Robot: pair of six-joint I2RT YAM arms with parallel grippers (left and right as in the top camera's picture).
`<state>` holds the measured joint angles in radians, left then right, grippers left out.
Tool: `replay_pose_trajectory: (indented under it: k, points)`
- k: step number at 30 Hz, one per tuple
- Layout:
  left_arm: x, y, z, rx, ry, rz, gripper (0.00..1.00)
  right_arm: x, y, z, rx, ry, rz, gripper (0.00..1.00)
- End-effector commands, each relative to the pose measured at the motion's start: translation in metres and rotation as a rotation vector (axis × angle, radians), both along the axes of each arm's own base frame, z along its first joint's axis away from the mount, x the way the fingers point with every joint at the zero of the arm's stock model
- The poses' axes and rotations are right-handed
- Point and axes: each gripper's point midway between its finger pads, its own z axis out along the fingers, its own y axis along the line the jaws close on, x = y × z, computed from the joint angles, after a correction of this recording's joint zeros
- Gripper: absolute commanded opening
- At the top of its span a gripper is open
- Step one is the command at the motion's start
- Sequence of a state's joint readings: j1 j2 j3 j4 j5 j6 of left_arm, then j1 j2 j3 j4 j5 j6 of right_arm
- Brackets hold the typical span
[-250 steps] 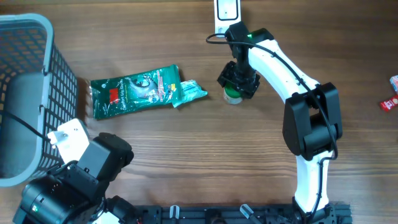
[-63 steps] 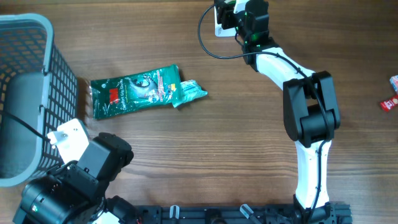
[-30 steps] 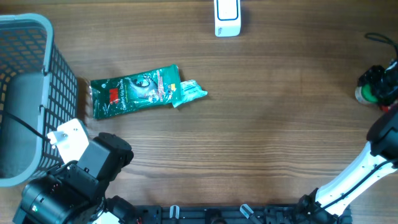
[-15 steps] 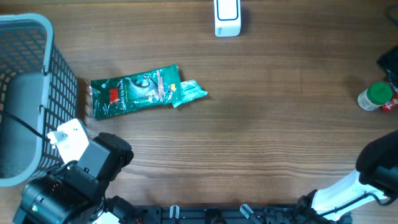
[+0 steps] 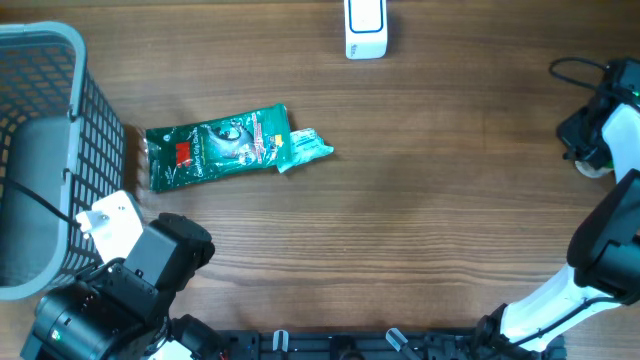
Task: Scan the item barcode
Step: 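Carry the jar off the table to the right and release it, then reach the right gripper to the mint-green packet and grasp it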
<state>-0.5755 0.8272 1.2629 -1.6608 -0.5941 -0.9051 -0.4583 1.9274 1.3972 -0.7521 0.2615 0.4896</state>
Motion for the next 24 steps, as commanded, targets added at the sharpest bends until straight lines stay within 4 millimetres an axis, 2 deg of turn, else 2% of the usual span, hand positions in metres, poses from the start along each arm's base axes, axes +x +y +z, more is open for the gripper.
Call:
replay_pose_trajectory:
  k: [1, 5, 7, 9, 12, 13, 16, 18, 19, 21, 23, 24]
  points:
    - [0.0, 0.003, 0.001, 0.002, -0.015, 0.026, 1.0, -0.024, -0.038, -0.01, -0.072, 0.062, -0.096, 0.1]
    - [0.0, 0.003, 0.001, 0.002, -0.015, 0.026, 1.0, -0.031, -0.058, -0.022, -0.058, 0.063, -0.099, 0.13]
    - [0.0, 0.003, 0.001, 0.002, -0.015, 0.026, 1.0, -0.028, -0.061, -0.022, -0.054, 0.041, -0.093, 0.16]
    - [0.0, 0.003, 0.001, 0.002, -0.015, 0.026, 1.0, -0.013, -0.054, -0.02, -0.005, -0.009, -0.022, 0.22]
    - [0.0, 0.003, 0.001, 0.002, -0.015, 0.026, 1.0, 0.011, -0.03, -0.007, 0.118, -0.114, 0.053, 0.29]
    - [0.0, 0.003, 0.001, 0.002, -0.015, 0.026, 1.0, 0.021, -0.016, 0.0, 0.176, -0.164, 0.088, 0.29]
    - [0.0, 0.003, 0.001, 0.002, -0.015, 0.026, 1.0, 0.051, 0.042, 0.026, 0.376, -0.314, 0.227, 0.35]
    - [0.0, 0.003, 0.001, 0.002, -0.015, 0.026, 1.0, 0.07, 0.102, 0.043, 0.558, -0.402, 0.361, 0.39]
    - [0.0, 0.003, 0.001, 0.002, -0.015, 0.026, 1.0, 0.074, 0.128, 0.048, 0.633, -0.42, 0.414, 0.46]
    - [0.0, 0.003, 0.001, 0.003, -0.015, 0.025, 1.0, 0.08, 0.196, 0.05, 0.739, -0.397, 0.55, 0.76]
    - [0.0, 0.003, 0.001, 0.002, -0.015, 0.026, 1.0, 0.08, 0.24, 0.045, 0.735, -0.347, 0.644, 1.0]
    - [0.0, 0.003, 0.001, 0.002, -0.015, 0.026, 1.0, 0.079, 0.267, 0.043, 0.731, -0.317, 0.704, 1.0]
